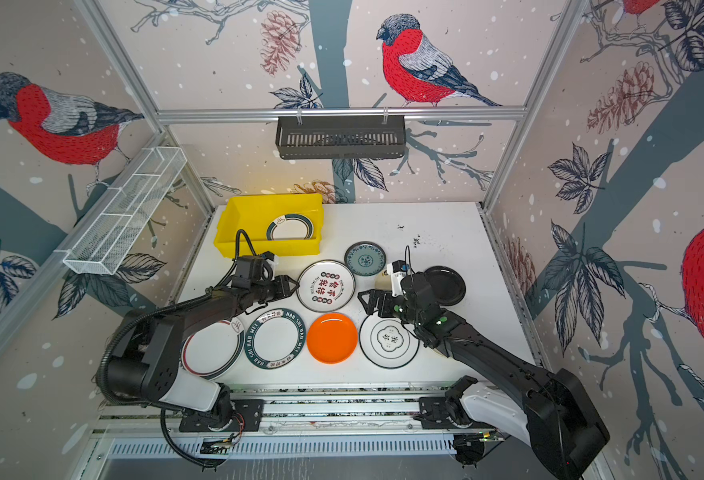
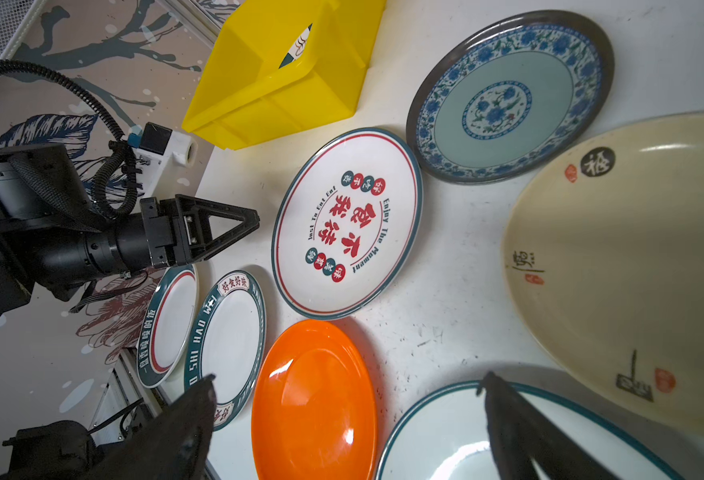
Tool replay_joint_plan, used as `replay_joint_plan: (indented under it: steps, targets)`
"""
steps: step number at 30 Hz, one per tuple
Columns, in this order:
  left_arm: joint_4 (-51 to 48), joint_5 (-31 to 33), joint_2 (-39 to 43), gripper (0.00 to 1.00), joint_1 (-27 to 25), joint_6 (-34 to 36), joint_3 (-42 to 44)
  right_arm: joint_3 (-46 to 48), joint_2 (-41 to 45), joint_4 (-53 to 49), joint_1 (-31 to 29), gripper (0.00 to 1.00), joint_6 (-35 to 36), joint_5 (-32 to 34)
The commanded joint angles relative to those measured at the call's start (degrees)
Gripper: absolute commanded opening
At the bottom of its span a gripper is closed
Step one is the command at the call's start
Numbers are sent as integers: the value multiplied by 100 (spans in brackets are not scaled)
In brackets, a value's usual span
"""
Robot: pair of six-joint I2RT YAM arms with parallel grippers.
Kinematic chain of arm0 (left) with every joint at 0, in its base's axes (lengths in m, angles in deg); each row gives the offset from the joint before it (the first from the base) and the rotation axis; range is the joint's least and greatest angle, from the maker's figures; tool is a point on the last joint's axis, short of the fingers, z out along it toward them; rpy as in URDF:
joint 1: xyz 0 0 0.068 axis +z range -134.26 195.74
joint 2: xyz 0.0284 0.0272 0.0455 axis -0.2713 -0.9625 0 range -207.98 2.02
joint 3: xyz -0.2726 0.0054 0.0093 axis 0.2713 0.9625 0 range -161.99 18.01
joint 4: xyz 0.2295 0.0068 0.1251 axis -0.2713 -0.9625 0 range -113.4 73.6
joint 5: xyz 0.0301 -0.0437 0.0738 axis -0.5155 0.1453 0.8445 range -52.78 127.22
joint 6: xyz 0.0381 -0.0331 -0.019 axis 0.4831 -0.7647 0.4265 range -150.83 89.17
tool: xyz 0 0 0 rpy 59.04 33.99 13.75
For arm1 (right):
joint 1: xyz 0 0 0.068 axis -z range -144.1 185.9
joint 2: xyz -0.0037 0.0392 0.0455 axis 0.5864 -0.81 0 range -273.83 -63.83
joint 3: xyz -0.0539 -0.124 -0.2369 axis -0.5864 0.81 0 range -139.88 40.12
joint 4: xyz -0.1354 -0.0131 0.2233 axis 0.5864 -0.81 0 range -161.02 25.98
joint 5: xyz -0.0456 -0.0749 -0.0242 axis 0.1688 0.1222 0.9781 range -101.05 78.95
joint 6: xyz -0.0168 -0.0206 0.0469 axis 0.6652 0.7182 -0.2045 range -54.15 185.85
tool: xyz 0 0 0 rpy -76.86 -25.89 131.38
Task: Place the plates into the plastic bin on the countertop
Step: 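Move the left gripper to the text plate while the right nears the cream plate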
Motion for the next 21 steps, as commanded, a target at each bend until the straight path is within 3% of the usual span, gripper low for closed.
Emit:
replay_joint_plan:
  steps: [1,5,16,21]
  targets:
    - [243,-139,-109,50,-19,-33,-7,25,74,26,5,100,23,61]
    - [410,-252,-267,42,-19,-106,44,73,175,-3,5,100,9,138]
    - [641,-430,-688,36,-19,-115,-24,153,399,-140,13,100,-22,217]
    - [818,-510,-912,29,-20,-178,5,190,557,-226,14,100,-30,310]
